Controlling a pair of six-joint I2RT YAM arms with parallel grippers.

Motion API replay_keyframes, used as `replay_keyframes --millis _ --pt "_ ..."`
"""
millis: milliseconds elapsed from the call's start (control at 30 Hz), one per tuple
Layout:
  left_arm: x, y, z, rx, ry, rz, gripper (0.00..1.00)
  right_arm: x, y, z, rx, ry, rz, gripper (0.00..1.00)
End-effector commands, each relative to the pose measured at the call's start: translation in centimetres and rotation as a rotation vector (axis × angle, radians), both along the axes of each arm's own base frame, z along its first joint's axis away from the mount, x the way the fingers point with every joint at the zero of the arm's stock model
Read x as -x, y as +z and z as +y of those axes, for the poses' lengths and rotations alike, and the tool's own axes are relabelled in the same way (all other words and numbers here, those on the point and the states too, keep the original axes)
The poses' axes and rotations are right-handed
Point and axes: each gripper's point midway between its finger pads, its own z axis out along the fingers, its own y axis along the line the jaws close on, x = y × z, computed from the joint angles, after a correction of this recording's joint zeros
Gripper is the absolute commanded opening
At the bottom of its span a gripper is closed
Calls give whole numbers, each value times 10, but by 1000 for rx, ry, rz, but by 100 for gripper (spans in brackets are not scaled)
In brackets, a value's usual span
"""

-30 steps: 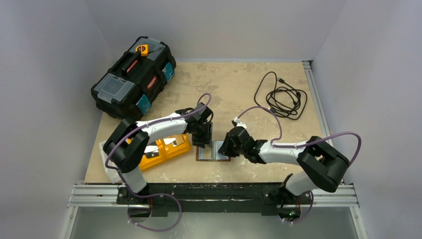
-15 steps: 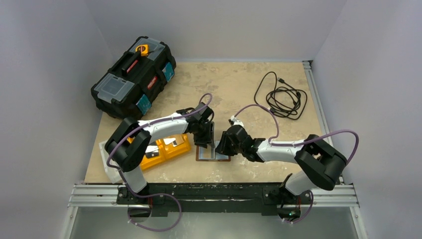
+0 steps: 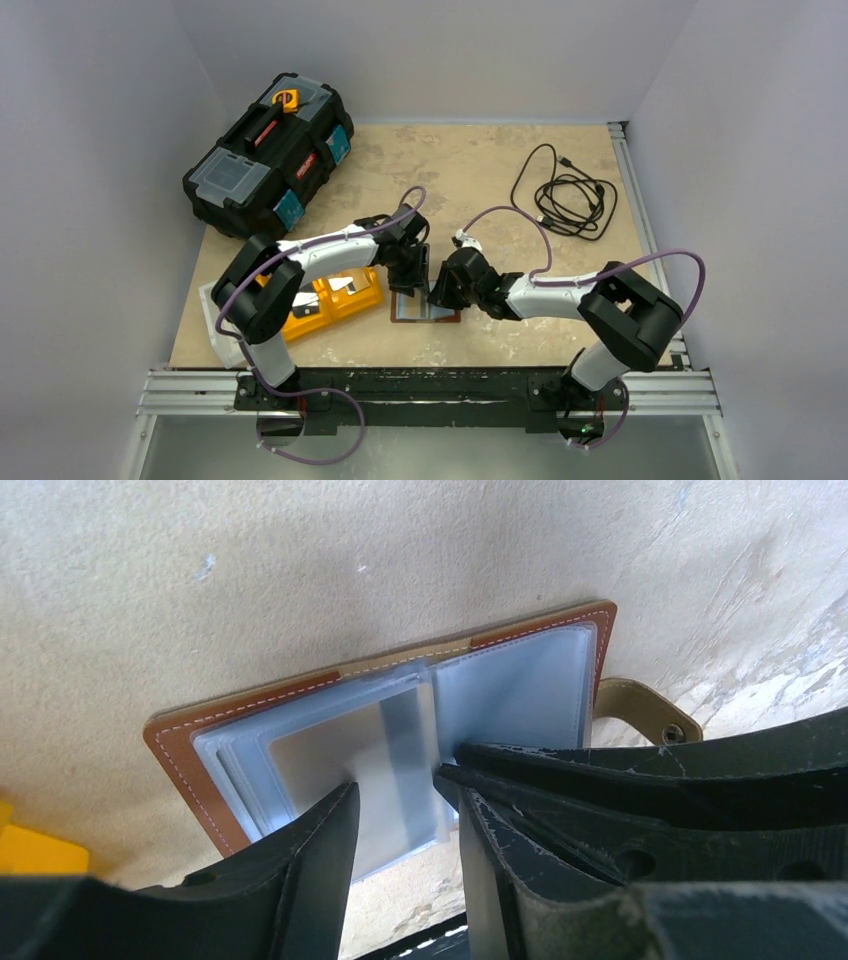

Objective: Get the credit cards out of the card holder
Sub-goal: Remove the credit card from the card holder.

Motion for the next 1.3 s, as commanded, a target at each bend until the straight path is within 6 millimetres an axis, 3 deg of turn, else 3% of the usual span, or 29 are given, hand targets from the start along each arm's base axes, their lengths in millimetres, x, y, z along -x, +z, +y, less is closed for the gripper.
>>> replay_keyframes --millis 0,200,600,767,867,1067,1267 --pt "-10 24 4 25 18 -61 42 20 -47 -31 171 -7 91 12" --pt "-6 26 28 -6 46 -77 44 32 -64 -37 191 -8 147 2" --pt "-1 17 54 -88 75 -86 44 38 -75 -43 212 -9 177 1" --pt "0 10 60 -103 88 -75 44 38 -68 -44 195 -22 164 11" --pt "-1 5 64 -113 97 -71 45 32 -53 -37 148 -15 120 19" --pt "-5 -4 81 -127 134 -59 44 15 -32 -22 149 10 48 24" --pt "-7 -1 74 -85 122 -59 44 8 -26 -13 186 28 21 26"
